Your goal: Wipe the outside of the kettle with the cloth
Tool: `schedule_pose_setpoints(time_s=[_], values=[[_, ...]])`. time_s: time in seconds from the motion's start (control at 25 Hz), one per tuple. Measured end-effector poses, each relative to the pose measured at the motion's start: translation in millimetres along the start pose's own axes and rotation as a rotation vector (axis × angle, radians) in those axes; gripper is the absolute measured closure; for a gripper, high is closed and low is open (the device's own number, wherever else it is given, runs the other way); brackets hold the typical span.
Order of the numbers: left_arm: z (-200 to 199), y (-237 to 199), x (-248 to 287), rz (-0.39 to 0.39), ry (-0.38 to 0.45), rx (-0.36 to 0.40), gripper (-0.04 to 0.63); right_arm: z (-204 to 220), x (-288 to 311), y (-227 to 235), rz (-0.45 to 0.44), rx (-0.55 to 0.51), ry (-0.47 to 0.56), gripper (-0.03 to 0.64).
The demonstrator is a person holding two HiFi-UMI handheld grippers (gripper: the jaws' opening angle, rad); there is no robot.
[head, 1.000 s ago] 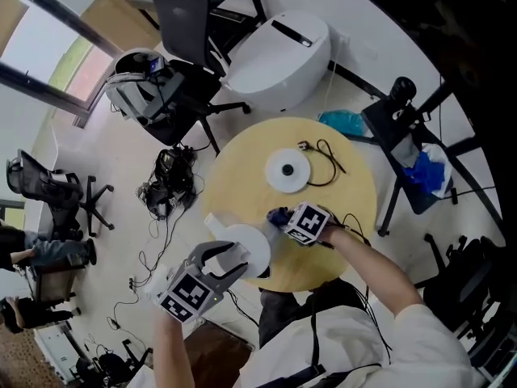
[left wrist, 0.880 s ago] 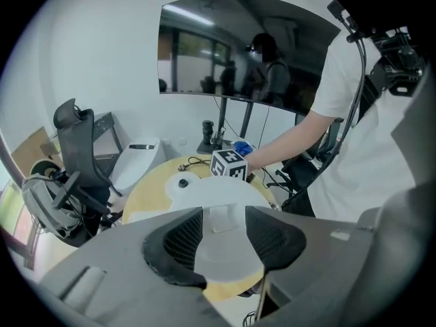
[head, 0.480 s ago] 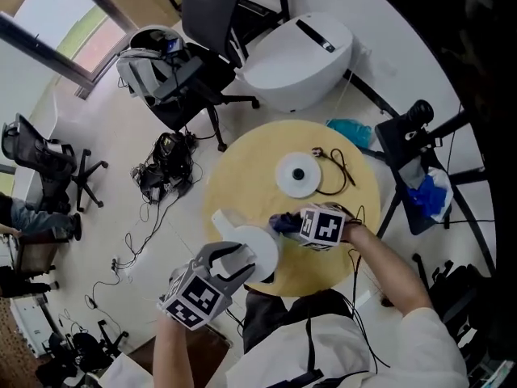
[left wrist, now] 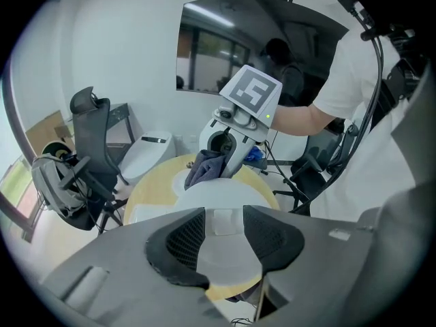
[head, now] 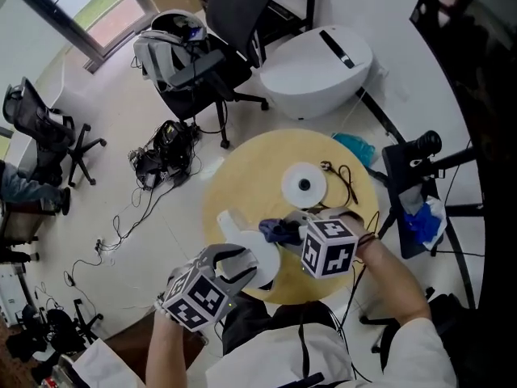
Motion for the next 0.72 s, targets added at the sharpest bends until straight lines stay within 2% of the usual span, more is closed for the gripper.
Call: schedule_pose_setpoints(time_s=[0.24,0.72], values=[[-2,1,0,0.005,0.020,-0.027,0.419,19,31,9,-0.055,-0.008,-0.083,0.551],[-5,2,-2,0.006,0.032,-0.047,0.419,94,138,35,-0.160,0.056,-0.279,0.551]])
Point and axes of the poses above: the fingertips, and each gripper's own axes: x forward along the fingers, y to its right, z out of its underside, the point moved 1 cm from there along -x, backward along the fingers, and after that the axes turned 8 degrees about x, right-handed, at the moved point
